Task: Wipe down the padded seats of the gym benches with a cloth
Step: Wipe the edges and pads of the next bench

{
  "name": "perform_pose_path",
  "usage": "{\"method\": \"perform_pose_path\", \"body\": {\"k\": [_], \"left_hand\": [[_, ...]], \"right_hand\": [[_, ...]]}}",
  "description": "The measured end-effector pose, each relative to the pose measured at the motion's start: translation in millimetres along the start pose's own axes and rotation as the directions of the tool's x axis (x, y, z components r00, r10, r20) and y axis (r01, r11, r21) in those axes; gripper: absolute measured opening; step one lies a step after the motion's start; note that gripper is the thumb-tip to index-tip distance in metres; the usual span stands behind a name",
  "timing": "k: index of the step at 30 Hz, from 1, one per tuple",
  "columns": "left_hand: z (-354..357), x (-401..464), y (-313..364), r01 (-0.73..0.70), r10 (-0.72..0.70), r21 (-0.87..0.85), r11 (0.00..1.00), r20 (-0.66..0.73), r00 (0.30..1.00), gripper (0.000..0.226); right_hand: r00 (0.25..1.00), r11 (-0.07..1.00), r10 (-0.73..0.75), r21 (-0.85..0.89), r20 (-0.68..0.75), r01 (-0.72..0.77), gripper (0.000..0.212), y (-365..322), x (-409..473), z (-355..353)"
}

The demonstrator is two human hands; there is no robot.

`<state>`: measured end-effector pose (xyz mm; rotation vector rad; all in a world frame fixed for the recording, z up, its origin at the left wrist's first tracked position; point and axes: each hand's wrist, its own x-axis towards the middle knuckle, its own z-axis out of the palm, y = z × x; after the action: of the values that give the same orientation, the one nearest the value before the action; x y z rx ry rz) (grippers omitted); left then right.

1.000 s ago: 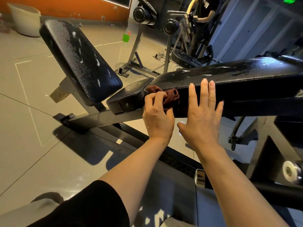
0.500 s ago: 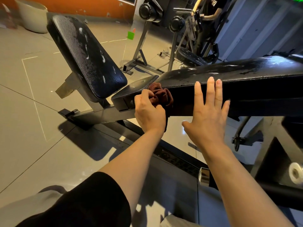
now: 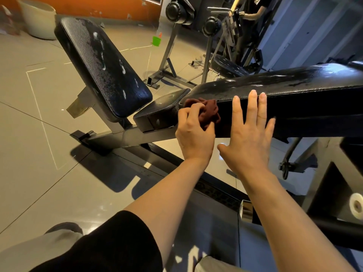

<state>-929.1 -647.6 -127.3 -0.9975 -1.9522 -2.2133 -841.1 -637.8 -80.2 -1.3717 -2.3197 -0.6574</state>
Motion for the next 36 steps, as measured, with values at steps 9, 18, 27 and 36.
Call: {"method": "perform_pose_path", "body": {"k": [9, 18, 27, 36], "left_hand": [[0.5, -0.5, -1.9, 0.186, -0.184, 0.008, 0.982, -0.114, 0.976, 0.028], [6.1, -4.2, 5.2, -0.017, 0.018, -0.048, 0.999, 0.013, 1.0, 0.032], [10.5, -5.6, 7.8, 0.057, -0.058, -0.027, 0.998, -0.049, 0.997, 0.04], [10.8, -4.8, 3.6, 0.045, -0.047, -0.033, 0.998, -0.07, 0.996, 0.034]], "right_hand": [[1.0, 1.0, 0.002, -0.003, 0.015, -0.002, 0.108, 0.2, -1.2, -0.1], [1.0, 0.999, -0.007, 0.039, -0.023, 0.008, 0.101, 0.2, -0.8, 1.4], [1.0, 0.999, -0.026, 0.037, -0.001, 0.026, 0.099, 1.4, -1.3, 0.2], [1.0, 0.999, -0.026, 0.046, 0.013, 0.025, 0.101, 1.8, -1.1, 0.5]]}}
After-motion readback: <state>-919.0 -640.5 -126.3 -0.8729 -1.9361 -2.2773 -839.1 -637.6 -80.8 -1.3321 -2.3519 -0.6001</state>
